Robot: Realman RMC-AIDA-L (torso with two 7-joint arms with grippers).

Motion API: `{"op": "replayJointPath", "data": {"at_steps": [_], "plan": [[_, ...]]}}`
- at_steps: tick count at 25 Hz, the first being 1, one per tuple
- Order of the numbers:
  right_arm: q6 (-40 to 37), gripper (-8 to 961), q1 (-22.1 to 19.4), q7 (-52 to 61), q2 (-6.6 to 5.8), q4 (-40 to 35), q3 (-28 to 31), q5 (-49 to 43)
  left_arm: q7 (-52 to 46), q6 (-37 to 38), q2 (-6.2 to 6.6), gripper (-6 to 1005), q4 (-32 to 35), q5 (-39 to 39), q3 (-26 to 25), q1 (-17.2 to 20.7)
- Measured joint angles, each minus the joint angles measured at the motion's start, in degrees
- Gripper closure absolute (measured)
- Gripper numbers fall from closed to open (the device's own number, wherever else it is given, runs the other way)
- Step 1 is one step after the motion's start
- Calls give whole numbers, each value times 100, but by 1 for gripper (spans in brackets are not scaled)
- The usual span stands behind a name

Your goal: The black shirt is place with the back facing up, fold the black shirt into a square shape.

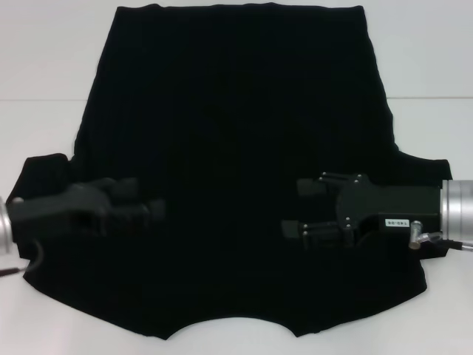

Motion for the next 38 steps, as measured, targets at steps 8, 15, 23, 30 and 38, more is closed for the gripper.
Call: {"op": "replayJointPath", "data": {"at_steps": [8, 15, 23, 30, 38], "plan": [[107, 24, 112, 24, 63, -4, 18, 2, -2406, -1157, 123, 76, 679, 165, -221, 255], [170, 23, 203, 17, 72, -15, 34, 13, -3537, -1197, 178, 79, 1230, 965, -574, 333], [225, 23, 261, 40, 78, -15, 38, 18, -3834, -1215, 209, 83, 1262, 1384, -621, 246], [212, 24, 305, 52, 76, -14, 11, 18, -3807, -1221, 241, 86, 1234, 1492, -591, 177], [225, 23, 326, 19, 79, -8, 9, 18, -4145, -1540, 256, 89, 1244, 1903, -611, 154]]}}
